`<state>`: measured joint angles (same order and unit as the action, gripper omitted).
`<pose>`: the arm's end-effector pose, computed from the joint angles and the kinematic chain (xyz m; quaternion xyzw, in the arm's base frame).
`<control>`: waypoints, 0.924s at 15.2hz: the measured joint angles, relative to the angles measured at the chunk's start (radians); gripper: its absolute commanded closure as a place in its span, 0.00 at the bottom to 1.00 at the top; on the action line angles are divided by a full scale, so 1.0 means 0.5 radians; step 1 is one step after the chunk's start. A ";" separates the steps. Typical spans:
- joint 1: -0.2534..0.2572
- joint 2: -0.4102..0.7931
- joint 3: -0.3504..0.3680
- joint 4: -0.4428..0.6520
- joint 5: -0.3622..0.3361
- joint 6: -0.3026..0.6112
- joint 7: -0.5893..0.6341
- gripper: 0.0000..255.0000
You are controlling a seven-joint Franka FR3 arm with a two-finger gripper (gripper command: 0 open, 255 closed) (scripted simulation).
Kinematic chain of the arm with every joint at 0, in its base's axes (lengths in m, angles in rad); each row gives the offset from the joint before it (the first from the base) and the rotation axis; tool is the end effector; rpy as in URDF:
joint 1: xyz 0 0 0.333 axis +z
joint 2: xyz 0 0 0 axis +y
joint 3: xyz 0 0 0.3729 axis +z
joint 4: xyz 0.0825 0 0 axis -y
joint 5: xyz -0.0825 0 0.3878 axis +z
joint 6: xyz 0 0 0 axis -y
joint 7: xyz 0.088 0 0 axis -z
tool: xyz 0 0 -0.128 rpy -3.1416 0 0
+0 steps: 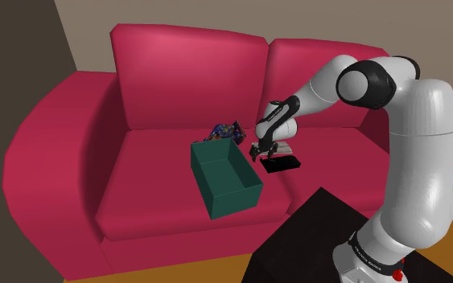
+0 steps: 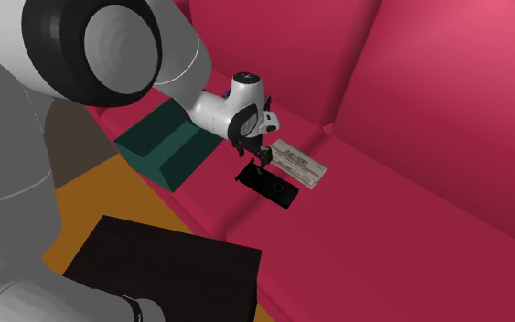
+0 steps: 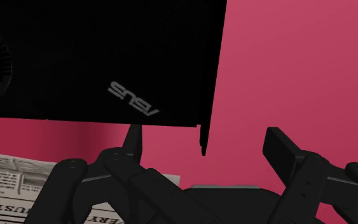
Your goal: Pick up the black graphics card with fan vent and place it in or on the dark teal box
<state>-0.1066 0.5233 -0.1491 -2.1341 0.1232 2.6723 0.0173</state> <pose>0.5820 -0.1538 0.1867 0.9836 -0.1799 0.0108 0.0100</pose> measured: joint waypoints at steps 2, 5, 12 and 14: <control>-0.002 0.014 0.003 0.002 0.003 0.011 -0.002 0.00; -0.003 0.018 0.004 0.004 0.004 0.014 -0.003 0.00; -0.001 0.016 0.008 0.005 0.005 0.016 -0.003 1.00; -0.002 0.017 0.008 0.008 0.005 0.014 -0.004 1.00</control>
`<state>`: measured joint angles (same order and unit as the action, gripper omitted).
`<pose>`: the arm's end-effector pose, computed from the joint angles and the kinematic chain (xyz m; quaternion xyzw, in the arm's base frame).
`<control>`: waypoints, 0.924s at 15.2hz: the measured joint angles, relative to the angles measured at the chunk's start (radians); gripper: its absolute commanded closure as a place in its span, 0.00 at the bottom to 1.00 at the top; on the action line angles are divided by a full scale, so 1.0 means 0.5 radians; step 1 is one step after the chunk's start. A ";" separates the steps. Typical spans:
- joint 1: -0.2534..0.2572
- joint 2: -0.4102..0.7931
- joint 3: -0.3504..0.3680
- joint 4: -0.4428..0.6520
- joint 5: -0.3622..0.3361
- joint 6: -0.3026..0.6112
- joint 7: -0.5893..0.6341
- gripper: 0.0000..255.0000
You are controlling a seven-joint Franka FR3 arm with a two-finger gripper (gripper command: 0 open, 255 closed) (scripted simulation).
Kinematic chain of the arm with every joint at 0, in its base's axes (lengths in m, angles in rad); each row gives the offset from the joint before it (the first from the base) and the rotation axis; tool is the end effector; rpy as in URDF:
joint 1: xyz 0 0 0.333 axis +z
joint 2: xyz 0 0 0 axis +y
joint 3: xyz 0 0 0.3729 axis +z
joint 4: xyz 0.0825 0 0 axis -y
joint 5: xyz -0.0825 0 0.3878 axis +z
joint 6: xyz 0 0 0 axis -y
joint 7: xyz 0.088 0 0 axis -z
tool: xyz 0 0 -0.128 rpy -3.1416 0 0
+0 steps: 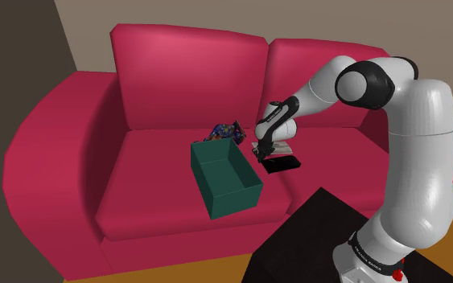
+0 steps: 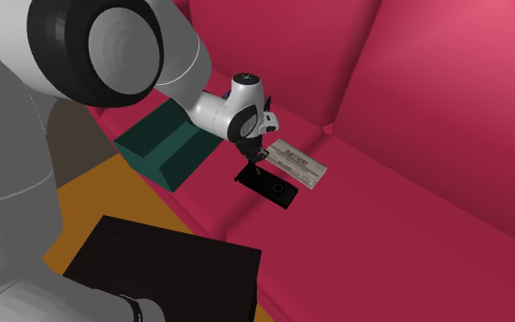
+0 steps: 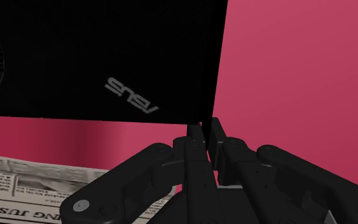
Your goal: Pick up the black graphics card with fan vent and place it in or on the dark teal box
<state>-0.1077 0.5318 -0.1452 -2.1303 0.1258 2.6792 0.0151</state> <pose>0.5835 -0.1526 0.1834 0.9838 -0.1787 0.0119 0.0094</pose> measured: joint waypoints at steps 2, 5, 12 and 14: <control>-0.001 0.002 0.000 0.003 0.000 -0.001 0.000 1.00; 0.003 -0.026 -0.009 -0.007 -0.007 -0.022 0.005 1.00; 0.028 -0.187 -0.045 -0.033 -0.047 -0.158 0.029 1.00; 0.035 -0.236 -0.055 -0.044 -0.060 -0.195 0.037 1.00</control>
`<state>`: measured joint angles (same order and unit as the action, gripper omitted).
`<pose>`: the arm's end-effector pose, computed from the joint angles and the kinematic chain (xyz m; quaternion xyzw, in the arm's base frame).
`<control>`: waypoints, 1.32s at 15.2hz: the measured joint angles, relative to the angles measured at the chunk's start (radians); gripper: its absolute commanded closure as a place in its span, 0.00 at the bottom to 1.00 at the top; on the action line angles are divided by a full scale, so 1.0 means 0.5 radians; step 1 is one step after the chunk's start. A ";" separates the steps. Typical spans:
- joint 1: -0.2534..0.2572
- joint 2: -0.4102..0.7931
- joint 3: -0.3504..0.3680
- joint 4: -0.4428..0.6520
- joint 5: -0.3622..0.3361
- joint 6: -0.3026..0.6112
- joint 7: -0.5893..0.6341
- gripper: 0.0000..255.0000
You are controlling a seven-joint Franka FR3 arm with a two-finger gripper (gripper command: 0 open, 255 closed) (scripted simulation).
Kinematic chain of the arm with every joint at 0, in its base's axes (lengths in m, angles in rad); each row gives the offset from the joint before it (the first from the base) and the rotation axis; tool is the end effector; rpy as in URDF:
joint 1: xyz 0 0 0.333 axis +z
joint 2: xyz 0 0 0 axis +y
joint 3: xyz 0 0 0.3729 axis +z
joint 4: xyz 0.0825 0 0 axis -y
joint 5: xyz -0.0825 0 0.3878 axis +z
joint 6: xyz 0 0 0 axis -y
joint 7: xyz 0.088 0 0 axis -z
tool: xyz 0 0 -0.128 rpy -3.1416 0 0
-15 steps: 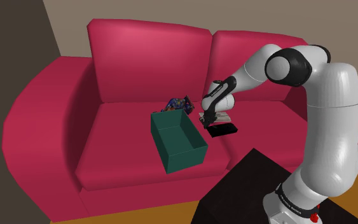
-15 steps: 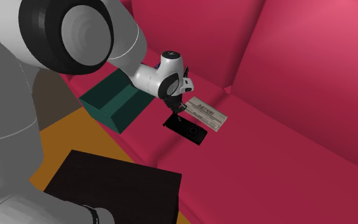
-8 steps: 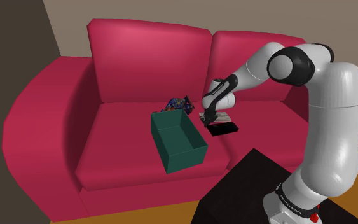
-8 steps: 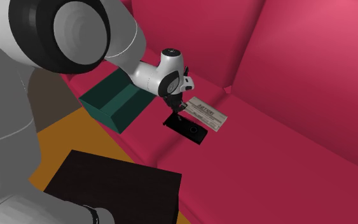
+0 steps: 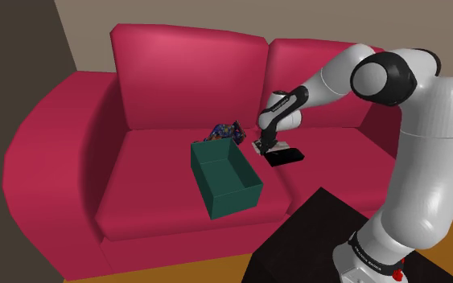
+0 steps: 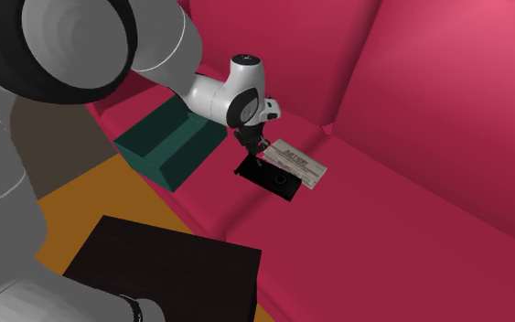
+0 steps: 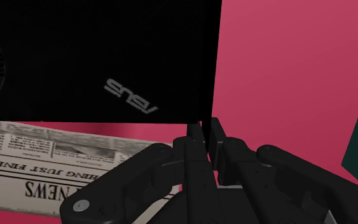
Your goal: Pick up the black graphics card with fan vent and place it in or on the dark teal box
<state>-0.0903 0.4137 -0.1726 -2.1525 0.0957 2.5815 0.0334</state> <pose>0.5760 -0.1537 0.2377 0.9836 -0.1799 0.0108 0.0099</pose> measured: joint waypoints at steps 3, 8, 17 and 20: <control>0.011 -0.066 -0.013 0.001 -0.020 -0.067 0.015 1.00; 0.026 -0.176 -0.032 0.006 -0.053 -0.180 0.037 1.00; 0.046 -0.356 -0.056 0.030 -0.108 -0.381 0.073 1.00; 0.048 -0.399 -0.061 0.062 -0.121 -0.455 0.079 1.00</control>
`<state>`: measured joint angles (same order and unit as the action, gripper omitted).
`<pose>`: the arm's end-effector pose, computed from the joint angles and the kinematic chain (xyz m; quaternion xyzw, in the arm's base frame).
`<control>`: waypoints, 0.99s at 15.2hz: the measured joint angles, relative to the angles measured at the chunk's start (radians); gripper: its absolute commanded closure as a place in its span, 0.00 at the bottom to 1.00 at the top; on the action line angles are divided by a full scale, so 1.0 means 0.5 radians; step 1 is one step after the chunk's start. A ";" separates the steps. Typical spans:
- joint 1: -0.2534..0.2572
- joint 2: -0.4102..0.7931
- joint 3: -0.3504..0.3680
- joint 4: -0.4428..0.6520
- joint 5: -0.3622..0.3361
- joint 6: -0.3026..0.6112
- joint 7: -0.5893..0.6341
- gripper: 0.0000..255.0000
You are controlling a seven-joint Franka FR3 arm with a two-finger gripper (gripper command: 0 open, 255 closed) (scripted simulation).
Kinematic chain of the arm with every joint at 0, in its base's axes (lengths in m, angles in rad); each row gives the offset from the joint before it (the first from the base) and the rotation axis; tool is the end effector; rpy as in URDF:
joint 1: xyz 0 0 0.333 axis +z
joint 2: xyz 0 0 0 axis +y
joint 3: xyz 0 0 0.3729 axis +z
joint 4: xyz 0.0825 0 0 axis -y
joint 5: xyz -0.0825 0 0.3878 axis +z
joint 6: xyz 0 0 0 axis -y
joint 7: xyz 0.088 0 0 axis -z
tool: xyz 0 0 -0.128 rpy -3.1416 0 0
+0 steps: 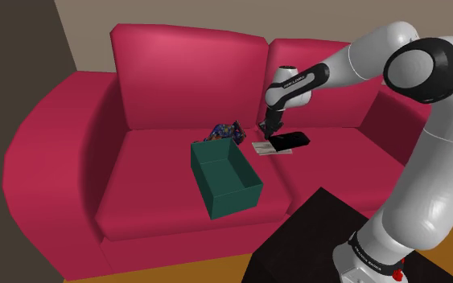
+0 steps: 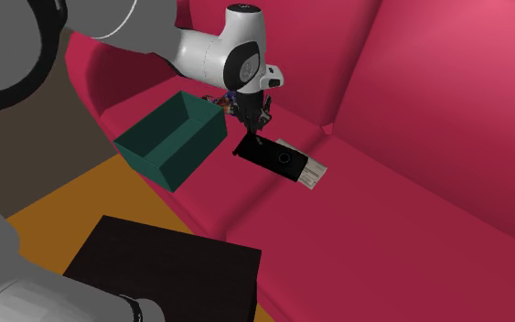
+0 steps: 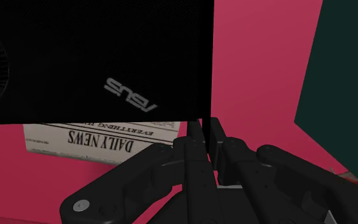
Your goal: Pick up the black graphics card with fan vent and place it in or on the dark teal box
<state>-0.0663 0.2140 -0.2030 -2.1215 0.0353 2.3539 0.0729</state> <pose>0.5670 -0.1521 0.3470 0.9836 -0.1799 0.0107 0.0098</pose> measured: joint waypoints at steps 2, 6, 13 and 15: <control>0.004 -0.039 -0.003 0.013 -0.012 -0.051 0.010 1.00; 0.009 -0.101 -0.007 0.054 -0.030 -0.152 0.021 1.00; 0.044 -0.179 0.012 0.122 -0.056 -0.298 0.090 1.00; 0.093 -0.186 0.048 0.107 -0.065 -0.291 0.178 1.00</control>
<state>-0.0200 0.1210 -0.1788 -2.0678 0.0027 2.2084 0.1618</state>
